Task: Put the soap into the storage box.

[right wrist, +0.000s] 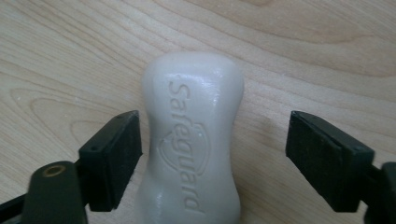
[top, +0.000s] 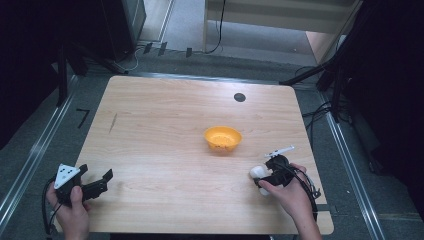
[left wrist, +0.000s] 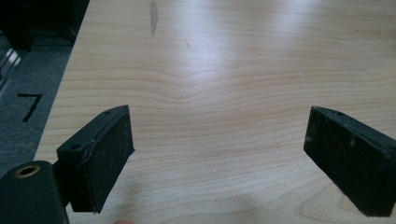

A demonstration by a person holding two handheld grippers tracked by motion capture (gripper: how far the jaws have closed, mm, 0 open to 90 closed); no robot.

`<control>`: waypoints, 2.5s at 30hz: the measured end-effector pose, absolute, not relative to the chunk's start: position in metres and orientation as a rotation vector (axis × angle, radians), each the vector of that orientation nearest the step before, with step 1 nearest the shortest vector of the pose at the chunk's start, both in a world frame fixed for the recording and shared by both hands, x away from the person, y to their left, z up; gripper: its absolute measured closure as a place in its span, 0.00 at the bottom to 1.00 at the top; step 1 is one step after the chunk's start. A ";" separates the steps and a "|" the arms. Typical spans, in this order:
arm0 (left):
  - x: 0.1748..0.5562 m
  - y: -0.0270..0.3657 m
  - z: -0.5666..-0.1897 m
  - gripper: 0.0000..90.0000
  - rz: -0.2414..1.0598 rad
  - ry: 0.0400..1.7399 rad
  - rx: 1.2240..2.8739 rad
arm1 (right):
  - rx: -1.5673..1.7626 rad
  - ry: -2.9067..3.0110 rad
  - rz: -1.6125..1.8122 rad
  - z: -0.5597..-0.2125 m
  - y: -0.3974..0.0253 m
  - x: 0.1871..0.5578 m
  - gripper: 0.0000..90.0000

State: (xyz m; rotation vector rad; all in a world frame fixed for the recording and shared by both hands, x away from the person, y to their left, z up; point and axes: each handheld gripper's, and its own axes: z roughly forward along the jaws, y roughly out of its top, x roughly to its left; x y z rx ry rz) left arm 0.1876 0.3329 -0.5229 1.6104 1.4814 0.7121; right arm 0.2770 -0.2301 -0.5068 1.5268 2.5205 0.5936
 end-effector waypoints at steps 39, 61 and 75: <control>0.187 0.333 -0.523 0.10 0.715 1.480 1.610 | 1.206 2.715 0.480 -0.509 -0.225 0.278 0.56; 0.188 0.334 -0.523 0.10 0.711 1.480 1.607 | 0.935 2.798 0.475 -0.475 -0.214 0.305 0.56; 0.188 0.334 -0.523 0.10 0.710 1.483 1.606 | 0.694 2.870 0.449 -0.470 -0.199 0.322 0.56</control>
